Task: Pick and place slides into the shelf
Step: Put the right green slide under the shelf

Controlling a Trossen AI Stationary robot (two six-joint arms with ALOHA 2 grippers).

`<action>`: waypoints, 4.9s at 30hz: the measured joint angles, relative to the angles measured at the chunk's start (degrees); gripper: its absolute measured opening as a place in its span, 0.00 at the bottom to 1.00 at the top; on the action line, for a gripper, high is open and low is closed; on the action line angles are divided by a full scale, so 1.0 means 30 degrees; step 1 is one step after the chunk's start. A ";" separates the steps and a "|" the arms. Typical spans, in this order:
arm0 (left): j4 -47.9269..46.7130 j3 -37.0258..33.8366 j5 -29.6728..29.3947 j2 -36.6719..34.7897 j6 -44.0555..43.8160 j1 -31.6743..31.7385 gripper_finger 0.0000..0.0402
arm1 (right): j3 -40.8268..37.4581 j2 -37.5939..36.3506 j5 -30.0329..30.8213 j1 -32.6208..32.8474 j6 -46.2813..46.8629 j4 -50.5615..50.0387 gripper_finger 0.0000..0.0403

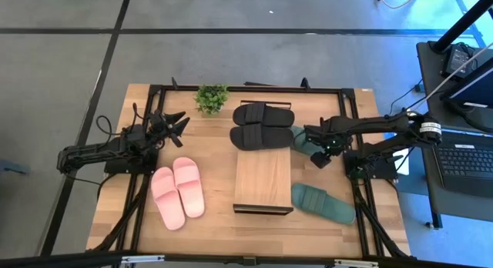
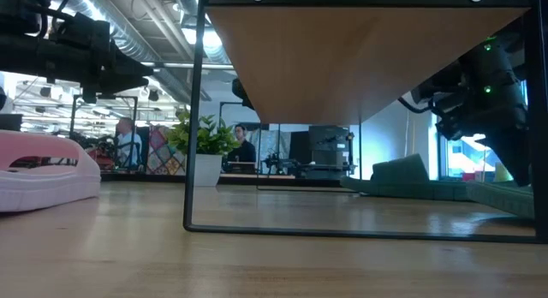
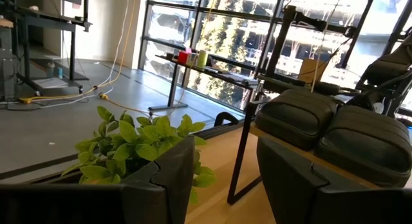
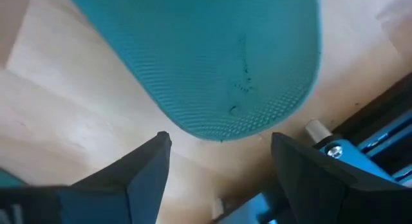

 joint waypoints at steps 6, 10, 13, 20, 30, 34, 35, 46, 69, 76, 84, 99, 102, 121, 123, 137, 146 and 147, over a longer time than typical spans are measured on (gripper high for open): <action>0.0000 0.0000 0.0000 -0.0002 0.0000 -0.0003 0.40 | 0.0000 -0.0189 -0.0154 0.0007 0.2563 0.0122 0.67; -0.0003 0.0000 0.0000 -0.0005 0.0000 -0.0003 0.40 | 0.0000 -0.0189 -0.1244 0.0007 0.3931 0.0122 0.67; 0.0000 0.0000 0.0000 0.0000 0.0000 0.0003 0.40 | 0.0000 -0.0189 -0.1311 0.0015 0.4771 0.0129 0.67; 0.0000 0.0000 0.0000 -0.0003 0.0000 0.0000 0.40 | 0.0000 -0.0189 -0.1316 0.0015 0.7226 0.0132 0.67; 0.0000 0.0000 0.0000 0.0000 0.0004 0.0003 0.40 | -0.0007 -0.0189 -0.0015 0.0000 1.2299 0.0100 0.67; 0.0000 0.0000 0.0000 0.0000 0.0000 -0.0005 0.40 | -0.0007 -0.0189 -0.0007 0.0000 1.3244 0.0250 0.67; 0.0000 0.0000 -0.0001 -0.0001 -0.0007 -0.0005 0.40 | -0.0012 -0.0189 -0.0007 0.0000 1.3230 0.0414 0.67; 0.0000 0.0000 -0.0003 -0.0001 -0.0145 -0.0002 0.40 | -0.0015 -0.0182 0.0622 -0.0801 1.3118 0.2230 0.67; 0.0000 0.0000 -0.0005 -0.0005 -0.0146 -0.0002 0.40 | 0.2649 -0.0189 0.3541 -0.2737 1.6232 0.0537 0.67; 0.0000 0.0000 -0.0007 0.0000 -0.0146 -0.0002 0.40 | 0.2922 -0.0189 0.4605 -0.3096 2.4862 0.0732 0.67; 0.0000 0.0000 -0.0007 -0.0006 -0.0146 0.0001 0.40 | 0.2228 -0.0189 0.4935 -0.3089 3.6262 -0.3116 0.67; 0.0000 0.0000 -0.0007 -0.0002 -0.0058 -0.0002 0.40 | -0.0305 -0.0182 0.6076 -0.3508 3.7953 0.2251 0.67; -0.0003 0.0000 -0.0004 -0.0003 -0.0146 -0.0002 0.40 | -0.0815 -0.0226 0.6062 -0.3928 3.8053 0.2751 0.67; 0.0000 0.0000 -0.0002 -0.0005 -0.0189 0.0000 0.40 | 0.0259 -0.0160 0.6003 -0.4284 3.7897 0.0276 0.67; -0.0003 0.0000 -0.0004 -0.0004 -0.0197 -0.0005 0.40 | 0.0125 -0.0160 0.6003 -0.4291 3.7904 0.0282 0.67; 0.0000 0.0000 -0.0004 -0.0004 -0.0204 0.0002 0.40 | -0.2268 -0.0194 0.5700 -0.4918 3.7552 0.5212 0.67; 0.0000 0.0000 0.0000 -0.0004 -0.0204 -0.0005 0.40 | -0.1861 -0.0167 0.5242 -0.4911 3.6904 0.6538 0.67; 0.0000 0.0000 -0.0005 -0.0007 -0.0204 -0.0002 0.40 | -0.1814 -0.0167 0.5170 -0.4911 3.6860 0.6861 0.67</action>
